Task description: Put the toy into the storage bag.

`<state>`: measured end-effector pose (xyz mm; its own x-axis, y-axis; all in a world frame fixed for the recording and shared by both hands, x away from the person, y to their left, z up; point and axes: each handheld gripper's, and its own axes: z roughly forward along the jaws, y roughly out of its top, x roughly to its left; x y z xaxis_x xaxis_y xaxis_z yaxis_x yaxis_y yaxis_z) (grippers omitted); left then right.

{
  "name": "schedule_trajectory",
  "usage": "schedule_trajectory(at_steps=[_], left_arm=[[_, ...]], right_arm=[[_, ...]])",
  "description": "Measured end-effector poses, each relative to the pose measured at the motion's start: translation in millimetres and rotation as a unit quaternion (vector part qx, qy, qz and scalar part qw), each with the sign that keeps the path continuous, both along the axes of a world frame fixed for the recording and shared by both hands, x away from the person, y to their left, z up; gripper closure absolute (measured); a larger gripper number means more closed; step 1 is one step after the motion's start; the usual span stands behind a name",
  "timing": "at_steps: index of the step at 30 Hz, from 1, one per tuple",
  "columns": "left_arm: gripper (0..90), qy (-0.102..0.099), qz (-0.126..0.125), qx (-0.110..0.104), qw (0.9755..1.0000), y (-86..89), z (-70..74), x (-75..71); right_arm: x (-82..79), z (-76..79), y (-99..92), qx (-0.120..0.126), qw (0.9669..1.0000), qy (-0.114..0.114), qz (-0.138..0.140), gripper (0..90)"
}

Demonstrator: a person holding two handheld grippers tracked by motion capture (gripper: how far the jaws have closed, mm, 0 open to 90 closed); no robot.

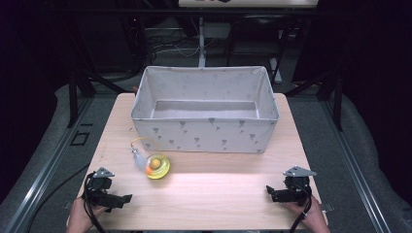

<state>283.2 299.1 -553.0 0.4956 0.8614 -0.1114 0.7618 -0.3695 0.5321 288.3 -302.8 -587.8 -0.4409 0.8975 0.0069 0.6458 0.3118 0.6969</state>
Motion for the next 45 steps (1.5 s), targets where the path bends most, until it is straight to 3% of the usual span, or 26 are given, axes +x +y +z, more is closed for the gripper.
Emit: schedule_trajectory(at_steps=[13,27,45], left_arm=[[0.2,0.016,-0.004,0.022,0.9996,-8.4,19.5,2.0],[0.2,0.011,-0.033,0.023,0.9991,-21.4,57.4,1.3],[0.2,0.001,-0.07,0.028,0.9972,-28.0,111.7,14.5]], right_arm=[[-0.2,-0.2,0.2,0.001,1.0,0.0,-0.002,0.0],[-0.2,-0.3,0.1,0.002,1.0,-0.001,-0.001,0.0],[-0.2,-0.3,0.2,0.002,1.0,-0.001,-0.001,0.0]])
